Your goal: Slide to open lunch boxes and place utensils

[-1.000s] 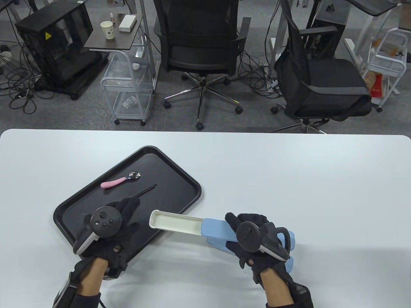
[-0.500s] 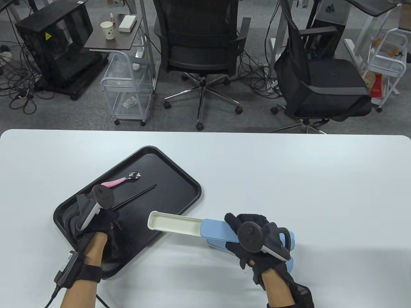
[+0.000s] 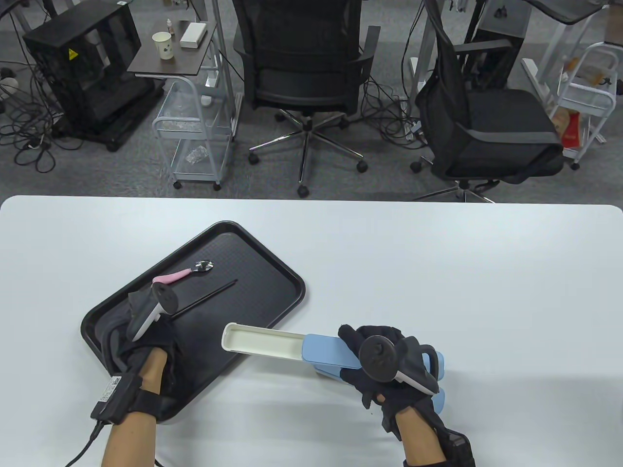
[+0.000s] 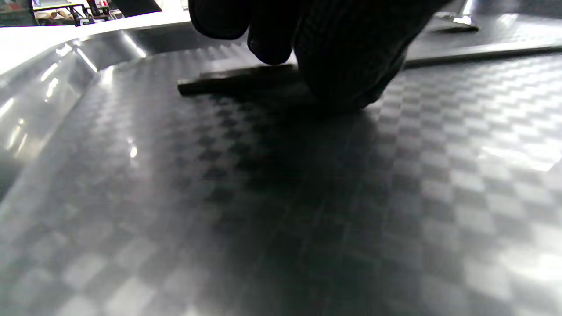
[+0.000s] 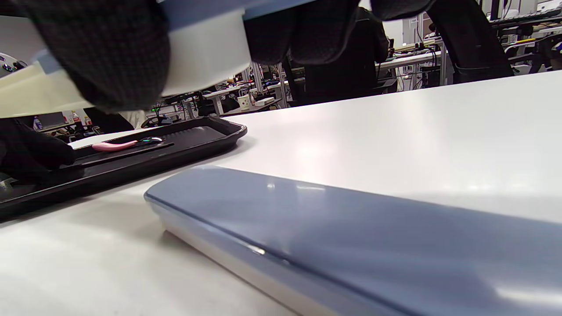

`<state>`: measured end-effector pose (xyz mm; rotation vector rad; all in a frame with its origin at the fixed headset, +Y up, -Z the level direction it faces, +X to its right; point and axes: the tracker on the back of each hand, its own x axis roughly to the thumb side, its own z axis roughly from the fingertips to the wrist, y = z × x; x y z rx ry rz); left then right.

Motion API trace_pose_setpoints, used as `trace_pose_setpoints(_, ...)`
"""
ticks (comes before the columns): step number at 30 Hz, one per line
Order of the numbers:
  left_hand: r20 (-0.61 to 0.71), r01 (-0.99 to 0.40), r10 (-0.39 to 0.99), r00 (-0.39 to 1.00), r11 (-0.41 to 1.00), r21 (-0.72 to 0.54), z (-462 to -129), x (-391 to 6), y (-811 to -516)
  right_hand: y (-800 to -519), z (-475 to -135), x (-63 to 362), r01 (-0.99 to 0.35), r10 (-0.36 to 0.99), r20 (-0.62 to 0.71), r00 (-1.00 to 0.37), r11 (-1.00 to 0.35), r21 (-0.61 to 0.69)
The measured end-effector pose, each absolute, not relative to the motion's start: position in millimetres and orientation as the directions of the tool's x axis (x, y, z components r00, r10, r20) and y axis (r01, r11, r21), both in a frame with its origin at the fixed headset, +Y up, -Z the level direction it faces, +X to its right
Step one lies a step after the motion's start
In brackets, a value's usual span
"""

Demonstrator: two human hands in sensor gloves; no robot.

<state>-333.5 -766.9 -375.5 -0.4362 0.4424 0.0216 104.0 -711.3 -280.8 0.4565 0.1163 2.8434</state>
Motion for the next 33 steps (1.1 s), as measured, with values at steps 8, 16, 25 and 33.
trace_pose_setpoints(8,-0.405,-0.090,-0.064,0.912,0.933,-0.350,-374,-329,-768,-711,-281,105,-0.245,0.269,0.295,-0.917,-0.963,0.116)
trace_pose_setpoints(16,-0.381,-0.052,-0.097,0.920,0.930,-0.364,-376,-327,-767,-711,-281,105,-0.243,0.269,0.292,-0.918,-0.962,0.120)
trace_pose_setpoints(25,-0.372,-0.052,-0.102,0.923,0.923,-0.382,-374,-328,-766,-710,-281,106,-0.245,0.270,0.292,-0.918,-0.962,0.119)
trace_pose_setpoints(33,-0.318,-0.221,0.165,0.933,0.964,-0.149,-351,-335,-725,-711,-282,107,-0.240,0.265,0.285,-0.921,-0.963,0.119)
